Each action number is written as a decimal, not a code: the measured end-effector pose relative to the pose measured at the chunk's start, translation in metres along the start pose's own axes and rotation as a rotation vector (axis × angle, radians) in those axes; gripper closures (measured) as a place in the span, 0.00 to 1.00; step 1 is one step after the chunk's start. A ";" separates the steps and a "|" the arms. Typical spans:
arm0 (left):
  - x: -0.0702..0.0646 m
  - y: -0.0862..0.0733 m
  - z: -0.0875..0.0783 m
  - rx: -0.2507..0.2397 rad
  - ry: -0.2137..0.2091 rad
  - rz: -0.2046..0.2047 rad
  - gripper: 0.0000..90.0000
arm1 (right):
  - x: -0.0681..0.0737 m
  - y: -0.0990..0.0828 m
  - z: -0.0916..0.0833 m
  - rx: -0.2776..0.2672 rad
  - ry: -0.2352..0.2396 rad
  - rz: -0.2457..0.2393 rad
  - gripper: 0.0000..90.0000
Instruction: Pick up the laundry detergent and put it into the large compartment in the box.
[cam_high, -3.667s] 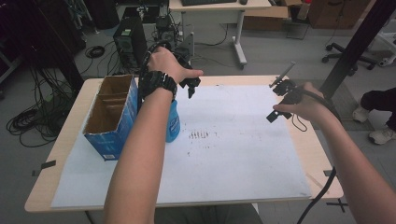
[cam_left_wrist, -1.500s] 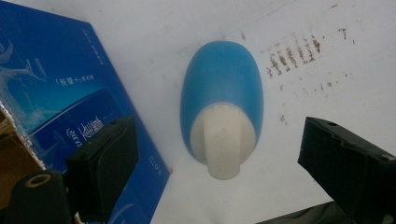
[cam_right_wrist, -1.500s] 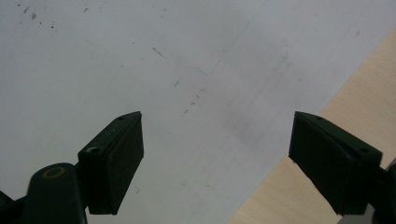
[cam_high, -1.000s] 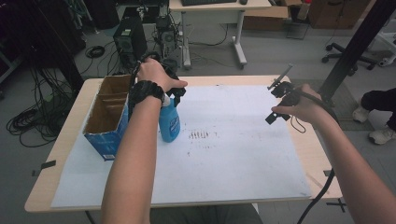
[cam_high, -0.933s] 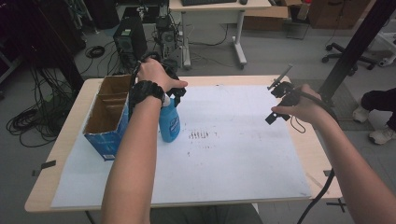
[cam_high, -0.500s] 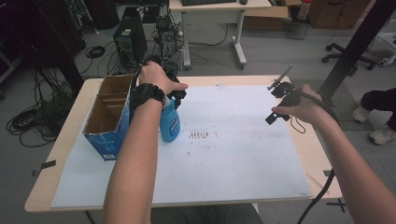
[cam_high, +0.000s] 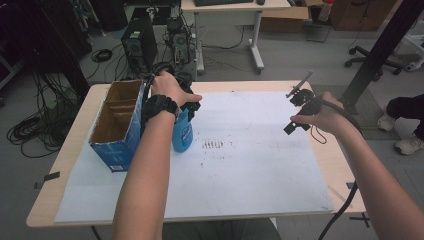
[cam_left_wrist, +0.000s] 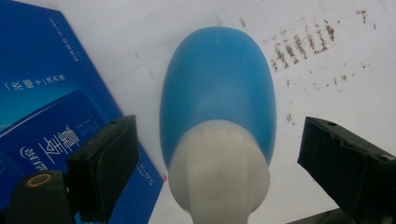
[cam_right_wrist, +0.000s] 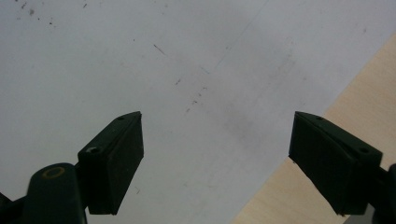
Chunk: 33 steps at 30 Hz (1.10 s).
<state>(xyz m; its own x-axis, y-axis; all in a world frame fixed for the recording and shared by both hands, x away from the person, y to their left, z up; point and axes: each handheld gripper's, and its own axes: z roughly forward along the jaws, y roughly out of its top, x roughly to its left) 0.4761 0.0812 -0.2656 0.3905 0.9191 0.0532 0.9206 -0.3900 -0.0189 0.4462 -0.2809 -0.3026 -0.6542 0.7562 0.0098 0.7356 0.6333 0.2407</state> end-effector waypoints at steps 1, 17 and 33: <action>0.000 0.000 0.001 0.000 0.001 -0.002 0.14 | 0.000 0.000 0.000 0.000 0.000 0.000 0.20; -0.002 0.001 0.018 0.018 0.010 0.008 0.15 | 0.000 -0.001 0.003 0.001 0.003 -0.001 0.20; -0.003 0.001 0.029 0.031 0.022 0.015 0.16 | 0.001 0.000 0.006 0.006 0.004 -0.003 0.20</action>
<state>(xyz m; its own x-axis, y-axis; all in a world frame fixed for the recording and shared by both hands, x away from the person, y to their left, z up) 0.4756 0.0800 -0.2950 0.4043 0.9116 0.0746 0.9145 -0.4014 -0.0506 0.4463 -0.2788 -0.3081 -0.6573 0.7535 0.0134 0.7345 0.6365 0.2351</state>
